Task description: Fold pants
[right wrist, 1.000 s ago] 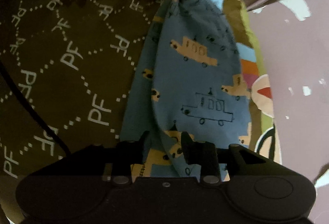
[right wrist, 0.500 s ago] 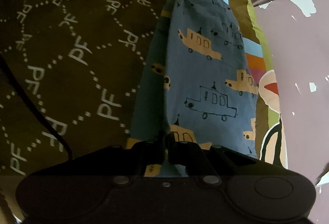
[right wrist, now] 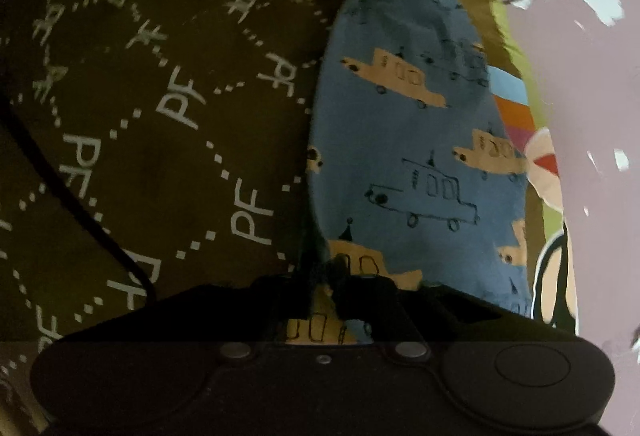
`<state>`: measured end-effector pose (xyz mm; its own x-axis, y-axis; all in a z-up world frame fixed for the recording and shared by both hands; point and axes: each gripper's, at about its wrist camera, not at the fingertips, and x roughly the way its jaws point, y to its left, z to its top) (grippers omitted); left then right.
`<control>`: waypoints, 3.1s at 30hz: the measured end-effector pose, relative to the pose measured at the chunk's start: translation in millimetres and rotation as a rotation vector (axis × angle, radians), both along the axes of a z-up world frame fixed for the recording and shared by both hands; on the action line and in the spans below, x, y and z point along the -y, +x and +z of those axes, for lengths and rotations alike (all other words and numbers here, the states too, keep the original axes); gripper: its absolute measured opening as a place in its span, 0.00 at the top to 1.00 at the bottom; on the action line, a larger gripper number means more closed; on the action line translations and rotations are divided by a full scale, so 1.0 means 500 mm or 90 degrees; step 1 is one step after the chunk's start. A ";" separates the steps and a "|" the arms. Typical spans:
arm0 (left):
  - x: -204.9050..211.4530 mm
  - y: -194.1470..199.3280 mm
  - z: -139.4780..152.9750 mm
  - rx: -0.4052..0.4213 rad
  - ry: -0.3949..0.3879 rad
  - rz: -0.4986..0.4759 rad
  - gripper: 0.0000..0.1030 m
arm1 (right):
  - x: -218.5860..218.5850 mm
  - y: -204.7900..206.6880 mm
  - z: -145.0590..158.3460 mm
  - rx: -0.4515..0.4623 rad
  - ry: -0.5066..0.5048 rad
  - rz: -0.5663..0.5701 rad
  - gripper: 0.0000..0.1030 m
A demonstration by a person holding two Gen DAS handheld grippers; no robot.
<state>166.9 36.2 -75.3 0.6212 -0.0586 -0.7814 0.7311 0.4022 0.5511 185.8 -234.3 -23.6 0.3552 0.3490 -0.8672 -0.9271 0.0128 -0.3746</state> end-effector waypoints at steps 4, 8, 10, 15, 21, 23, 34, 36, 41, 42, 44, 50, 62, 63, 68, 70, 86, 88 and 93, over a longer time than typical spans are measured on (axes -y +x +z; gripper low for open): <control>-0.028 0.020 0.044 -0.029 -0.119 0.098 0.30 | 0.069 0.018 0.025 0.003 0.051 -0.093 0.28; -0.036 0.056 0.103 -0.059 -0.314 0.244 0.00 | 0.156 0.059 0.053 0.033 0.135 -0.268 0.01; -0.011 0.082 0.121 -0.095 -0.377 0.279 0.00 | 0.204 0.088 0.063 0.040 0.182 -0.379 0.01; 0.140 0.128 0.141 -0.157 -0.438 0.224 0.00 | 0.315 0.175 0.059 -0.008 0.279 -0.647 0.01; 0.335 0.137 0.106 -0.196 -0.486 0.115 0.01 | 0.357 0.245 0.054 -0.076 0.386 -0.775 0.01; 0.374 0.139 0.080 -0.199 -0.511 0.100 0.03 | 0.350 0.258 0.059 -0.091 0.411 -0.767 0.01; 0.379 0.157 -0.002 -0.241 -0.630 0.211 0.09 | 0.309 0.327 0.061 -0.140 0.415 -0.646 0.01; 0.366 0.153 0.008 -0.231 -0.650 0.219 0.10 | 0.294 0.348 0.056 -0.144 0.419 -0.649 0.01; 0.374 0.124 0.026 -0.209 -0.651 0.163 0.10 | 0.252 0.399 0.051 -0.138 0.392 -0.665 0.10; 0.380 0.123 0.020 -0.213 -0.645 0.160 0.12 | 0.241 0.410 0.050 -0.138 0.377 -0.668 0.14; 0.388 0.127 0.009 -0.218 -0.632 0.183 0.20 | 0.222 0.434 0.047 -0.143 0.353 -0.671 0.22; 0.363 0.162 -0.013 -0.250 -0.669 0.281 0.29 | 0.178 0.481 0.034 -0.146 0.310 -0.693 0.36; 0.380 0.190 -0.011 -0.270 -0.625 0.352 0.67 | 0.152 0.524 -0.005 -0.107 0.266 -0.775 0.94; 0.386 0.193 -0.013 -0.266 -0.609 0.354 0.79 | 0.157 0.522 -0.004 -0.108 0.272 -0.781 0.98; 0.392 0.195 -0.006 -0.264 -0.598 0.366 0.96 | 0.195 0.495 0.021 -0.096 0.338 -0.798 0.99; 0.393 0.190 0.001 -0.255 -0.593 0.359 0.99 | 0.216 0.471 0.045 -0.082 0.379 -0.796 0.99; 0.480 0.074 0.078 -0.156 -0.481 0.073 0.99 | 0.449 0.073 0.171 0.065 0.607 -0.923 0.99; 0.496 0.060 0.060 -0.167 -0.454 0.050 0.99 | 0.468 0.036 0.127 0.040 0.608 -0.978 0.99; 0.519 0.028 0.005 -0.170 -0.387 0.004 0.99 | 0.489 -0.024 0.018 -0.019 0.601 -1.062 0.99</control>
<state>180.7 -223.3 -72.9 0.4126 -0.5348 -0.7374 0.8073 0.5896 0.0241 173.9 -478.8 -14.5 0.7695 0.0118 -0.6386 0.2336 0.9254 0.2986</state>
